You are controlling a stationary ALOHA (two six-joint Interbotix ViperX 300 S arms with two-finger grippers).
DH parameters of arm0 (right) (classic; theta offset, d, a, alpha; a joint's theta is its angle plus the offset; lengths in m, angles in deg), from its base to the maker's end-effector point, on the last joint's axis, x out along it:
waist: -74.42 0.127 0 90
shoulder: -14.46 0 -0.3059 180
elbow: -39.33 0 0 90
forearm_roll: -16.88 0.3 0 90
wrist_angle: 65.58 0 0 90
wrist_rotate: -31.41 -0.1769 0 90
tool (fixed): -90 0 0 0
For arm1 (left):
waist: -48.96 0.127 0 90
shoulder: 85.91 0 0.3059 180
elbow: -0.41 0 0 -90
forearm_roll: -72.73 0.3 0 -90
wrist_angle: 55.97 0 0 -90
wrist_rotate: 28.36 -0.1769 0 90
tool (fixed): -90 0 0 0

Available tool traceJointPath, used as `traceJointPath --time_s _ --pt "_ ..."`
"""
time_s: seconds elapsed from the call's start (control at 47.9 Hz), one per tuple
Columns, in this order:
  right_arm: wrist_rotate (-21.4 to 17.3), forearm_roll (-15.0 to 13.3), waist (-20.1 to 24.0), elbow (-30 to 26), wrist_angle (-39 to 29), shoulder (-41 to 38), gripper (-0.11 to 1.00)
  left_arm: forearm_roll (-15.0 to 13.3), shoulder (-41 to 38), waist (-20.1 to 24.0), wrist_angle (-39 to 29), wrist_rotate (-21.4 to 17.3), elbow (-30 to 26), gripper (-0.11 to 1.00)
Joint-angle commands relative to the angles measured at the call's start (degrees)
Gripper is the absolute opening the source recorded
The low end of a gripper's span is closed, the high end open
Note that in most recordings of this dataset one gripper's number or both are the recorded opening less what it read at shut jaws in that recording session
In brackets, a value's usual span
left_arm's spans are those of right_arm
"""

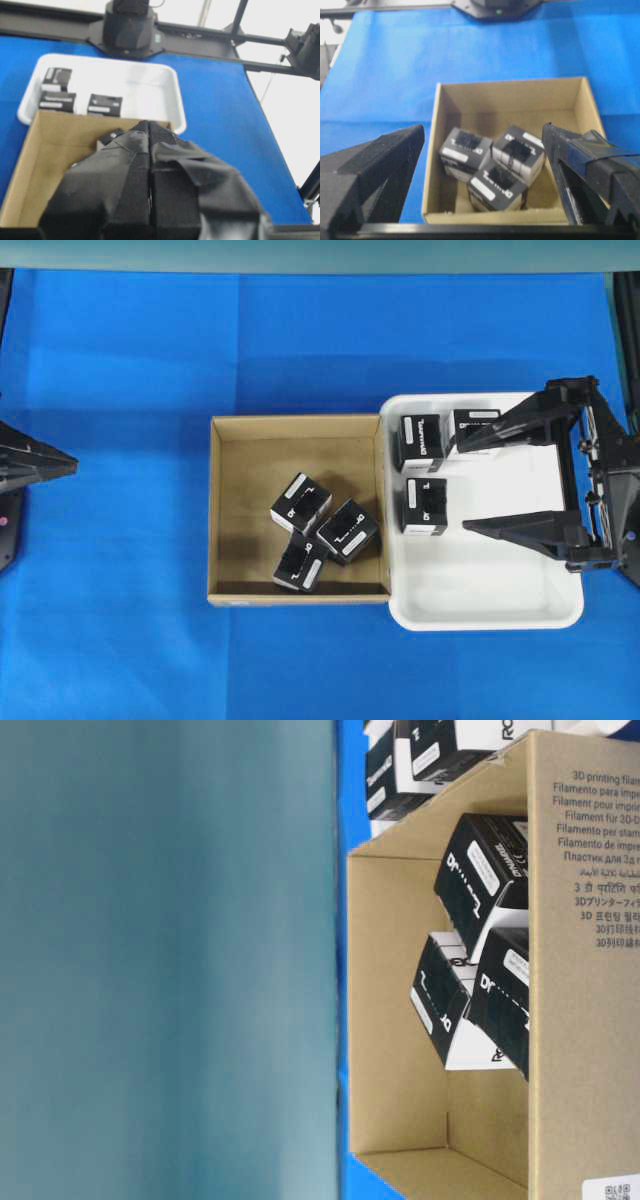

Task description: Pick a box that is randomly placed inside the cardboard box.

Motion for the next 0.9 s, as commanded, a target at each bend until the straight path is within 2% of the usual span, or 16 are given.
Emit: traceJointPath --time_s 0.0,0.313,0.626,0.877 --pt "0.0 -0.1 0.1 0.0 0.3 0.4 1.00 0.2 -0.4 0.2 0.3 -0.3 -0.5 -0.07" --pt "1.0 -0.3 0.2 1.1 -4.2 4.0 1.00 0.2 -0.5 0.3 2.2 0.0 -0.4 -0.07" --pt "4.5 -0.3 0.2 1.7 -5.0 5.1 1.00 0.2 -0.6 0.3 3.0 0.0 -0.1 -0.07" --pt "5.3 -0.3 -0.1 1.9 -5.0 5.4 1.00 0.2 -0.4 0.2 4.9 -0.1 -0.1 -0.07"
